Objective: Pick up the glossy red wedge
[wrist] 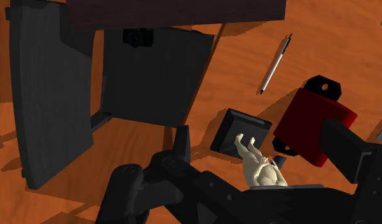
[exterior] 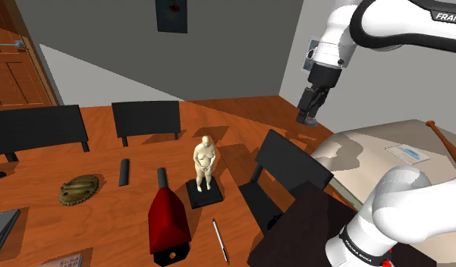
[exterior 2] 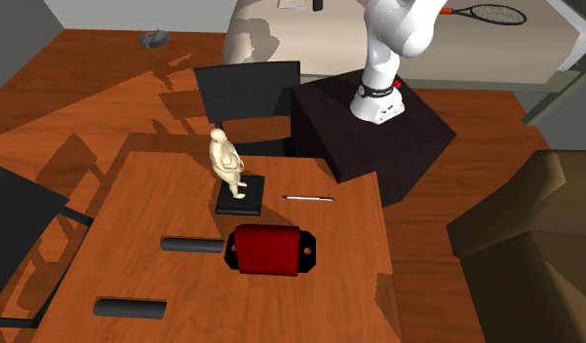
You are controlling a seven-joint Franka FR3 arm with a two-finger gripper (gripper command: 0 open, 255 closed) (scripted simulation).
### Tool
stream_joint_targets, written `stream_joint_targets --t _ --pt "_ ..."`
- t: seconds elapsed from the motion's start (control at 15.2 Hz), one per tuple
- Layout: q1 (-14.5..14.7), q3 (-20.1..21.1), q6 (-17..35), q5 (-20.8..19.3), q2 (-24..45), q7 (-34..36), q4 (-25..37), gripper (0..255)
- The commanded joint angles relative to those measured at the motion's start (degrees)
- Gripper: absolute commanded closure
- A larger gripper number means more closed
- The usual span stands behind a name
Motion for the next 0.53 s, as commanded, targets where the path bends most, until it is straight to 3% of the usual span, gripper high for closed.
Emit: stream_joint_targets --t 0.0,0.46 --pt "0.0 0.0 0.0 0.0 0.0 0.0 0.0 0" --pt "2.5 13.1 16.6 4.5 -15.4 10.7 -17.9 0"
